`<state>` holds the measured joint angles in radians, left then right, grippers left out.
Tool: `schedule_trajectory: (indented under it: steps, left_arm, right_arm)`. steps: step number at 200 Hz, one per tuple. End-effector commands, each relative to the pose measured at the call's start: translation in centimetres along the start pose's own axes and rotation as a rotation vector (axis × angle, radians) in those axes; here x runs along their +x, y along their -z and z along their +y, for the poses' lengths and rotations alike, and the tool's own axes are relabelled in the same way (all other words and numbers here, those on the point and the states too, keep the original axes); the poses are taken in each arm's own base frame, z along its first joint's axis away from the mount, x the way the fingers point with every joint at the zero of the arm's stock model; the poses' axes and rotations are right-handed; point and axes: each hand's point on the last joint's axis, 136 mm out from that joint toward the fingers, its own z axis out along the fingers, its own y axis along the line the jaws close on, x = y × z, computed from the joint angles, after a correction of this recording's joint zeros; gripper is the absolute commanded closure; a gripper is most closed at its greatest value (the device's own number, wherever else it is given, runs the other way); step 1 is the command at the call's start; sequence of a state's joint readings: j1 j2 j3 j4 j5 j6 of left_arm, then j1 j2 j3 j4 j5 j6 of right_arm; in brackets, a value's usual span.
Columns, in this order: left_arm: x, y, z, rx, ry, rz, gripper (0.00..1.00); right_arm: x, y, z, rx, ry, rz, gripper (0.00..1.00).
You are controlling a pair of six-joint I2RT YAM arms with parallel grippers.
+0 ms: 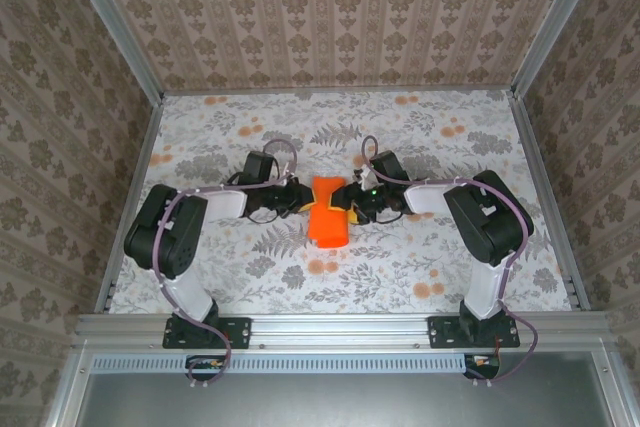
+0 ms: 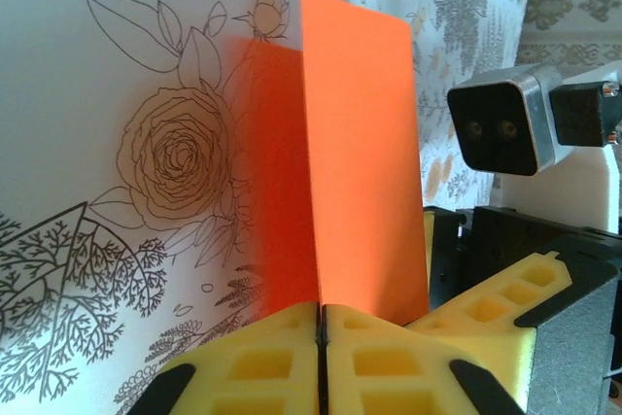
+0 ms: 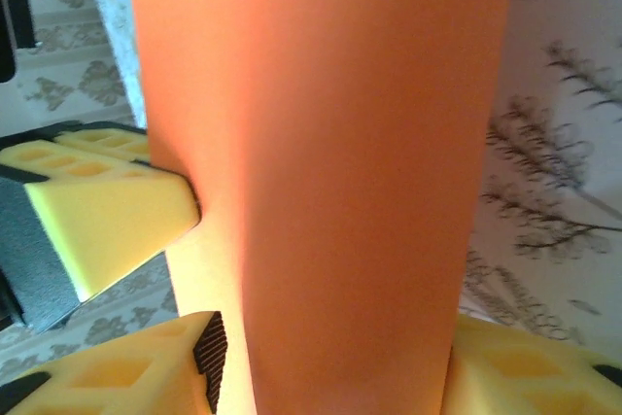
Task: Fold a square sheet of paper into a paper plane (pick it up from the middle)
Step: Hold the square sheet of paper at the center of the table.
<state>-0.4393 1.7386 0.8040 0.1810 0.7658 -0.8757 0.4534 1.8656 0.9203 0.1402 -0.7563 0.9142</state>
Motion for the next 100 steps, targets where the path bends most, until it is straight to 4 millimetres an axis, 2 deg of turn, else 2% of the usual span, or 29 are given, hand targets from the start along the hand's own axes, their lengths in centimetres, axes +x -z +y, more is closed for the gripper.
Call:
schedule_trajectory:
  steps: [1, 15, 46, 54, 61, 100]
  left_arm:
    - [-0.2, -0.7, 0.4, -0.036, -0.033, 0.014, 0.94]
    - [-0.3, -0.8, 0.7, -0.046, -0.036, 0.018, 0.96]
    - [-0.4, -1.2, 1.0, -0.053, -0.033, 0.025, 0.97]
    - [-0.5, -1.2, 1.0, -0.054, -0.031, 0.025, 0.97]
    - [0.5, -1.9, 0.5, -0.052, -0.047, 0.051, 0.97]
    - [0.9, -2.3, 0.0, -0.053, -0.054, 0.053, 0.96]
  right_arm:
    - [-0.3, 0.8, -0.9, 0.099, 0.026, -0.02, 0.4]
    - [-0.3, 1.2, -1.3, 0.145, 0.038, -0.027, 0.34]
    - [0.0, 1.9, -2.0, 0.227, 0.056, -0.03, 0.3]
    - [0.0, 2.2, -2.3, 0.253, 0.061, -0.032, 0.3]
    - [0.0, 2.3, -2.5, 0.274, 0.067, -0.033, 0.3]
    - [0.5, 2.5, -3.5, 0.344, 0.085, -0.006, 0.32]
